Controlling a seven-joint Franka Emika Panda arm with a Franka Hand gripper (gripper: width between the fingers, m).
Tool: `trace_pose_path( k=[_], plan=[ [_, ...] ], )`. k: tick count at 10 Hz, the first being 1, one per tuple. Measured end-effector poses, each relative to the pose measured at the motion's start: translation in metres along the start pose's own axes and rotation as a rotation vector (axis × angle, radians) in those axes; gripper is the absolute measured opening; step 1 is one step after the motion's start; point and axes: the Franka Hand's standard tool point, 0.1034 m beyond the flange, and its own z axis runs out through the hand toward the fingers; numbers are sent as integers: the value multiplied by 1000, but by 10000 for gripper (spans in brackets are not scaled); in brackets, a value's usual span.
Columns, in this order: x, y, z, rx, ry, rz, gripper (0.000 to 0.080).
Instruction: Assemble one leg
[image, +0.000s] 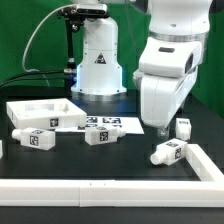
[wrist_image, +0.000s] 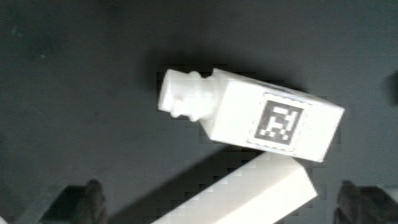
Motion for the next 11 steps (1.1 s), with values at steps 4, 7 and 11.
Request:
trace_pose_path(
  k=[4, 7, 11],
  plan=[
    [-1, 0, 0, 0, -2, -1, 649],
    [-1, 0, 1, 1, -3, 0, 649],
    [-15, -2, -6, -42, 13, 282, 649]
  ],
)
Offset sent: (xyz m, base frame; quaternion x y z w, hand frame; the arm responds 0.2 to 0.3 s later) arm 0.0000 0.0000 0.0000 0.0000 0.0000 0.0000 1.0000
